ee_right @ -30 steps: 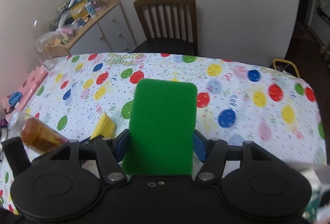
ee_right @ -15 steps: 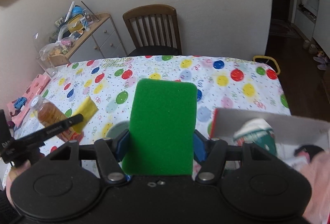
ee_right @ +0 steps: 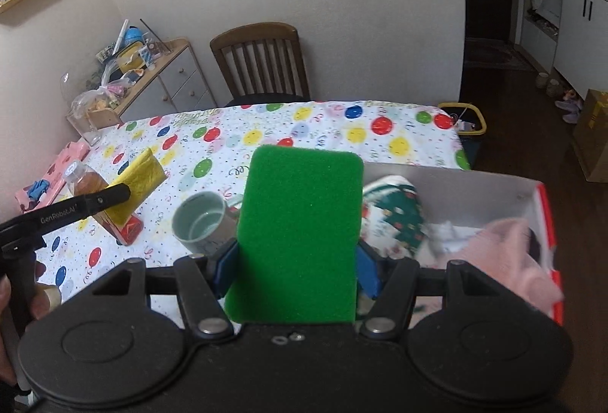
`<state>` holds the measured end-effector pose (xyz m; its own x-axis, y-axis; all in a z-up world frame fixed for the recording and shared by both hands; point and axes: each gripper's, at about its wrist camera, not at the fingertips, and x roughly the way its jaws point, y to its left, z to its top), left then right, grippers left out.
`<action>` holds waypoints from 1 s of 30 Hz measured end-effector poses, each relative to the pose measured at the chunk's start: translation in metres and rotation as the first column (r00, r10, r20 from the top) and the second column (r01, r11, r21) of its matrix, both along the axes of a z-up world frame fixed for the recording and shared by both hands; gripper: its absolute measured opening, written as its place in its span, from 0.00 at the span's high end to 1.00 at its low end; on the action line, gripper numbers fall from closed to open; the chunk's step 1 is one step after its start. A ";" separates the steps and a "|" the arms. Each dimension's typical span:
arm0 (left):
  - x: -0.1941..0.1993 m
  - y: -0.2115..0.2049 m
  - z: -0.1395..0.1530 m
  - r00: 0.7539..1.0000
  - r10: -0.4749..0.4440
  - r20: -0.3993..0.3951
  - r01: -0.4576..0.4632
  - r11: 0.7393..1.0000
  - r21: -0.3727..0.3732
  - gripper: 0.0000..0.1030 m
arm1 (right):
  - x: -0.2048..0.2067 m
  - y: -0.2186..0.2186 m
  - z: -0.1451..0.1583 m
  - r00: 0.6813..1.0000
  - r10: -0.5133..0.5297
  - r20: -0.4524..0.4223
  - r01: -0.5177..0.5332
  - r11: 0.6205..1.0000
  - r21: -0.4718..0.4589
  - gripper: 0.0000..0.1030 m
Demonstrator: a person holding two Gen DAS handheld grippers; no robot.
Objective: Organize soft objects
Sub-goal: 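Lift the sponge and yellow cloth with both tools and carry them over the shoebox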
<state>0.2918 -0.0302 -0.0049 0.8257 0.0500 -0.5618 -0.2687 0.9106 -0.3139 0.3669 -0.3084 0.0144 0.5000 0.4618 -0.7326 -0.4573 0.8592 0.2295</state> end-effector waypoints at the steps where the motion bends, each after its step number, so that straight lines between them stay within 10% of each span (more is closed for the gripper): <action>1: -0.001 -0.007 0.001 1.000 -0.007 0.002 0.007 1.000 0.000 0.86 | -0.002 -0.006 0.001 1.000 -0.004 0.002 0.004 1.000 -0.001 0.40; 30: 0.061 -0.195 -0.009 0.951 -0.309 -0.026 0.309 0.951 -0.001 0.86 | 0.029 -0.143 -0.031 0.988 -0.157 -0.005 0.157 0.987 -0.041 0.40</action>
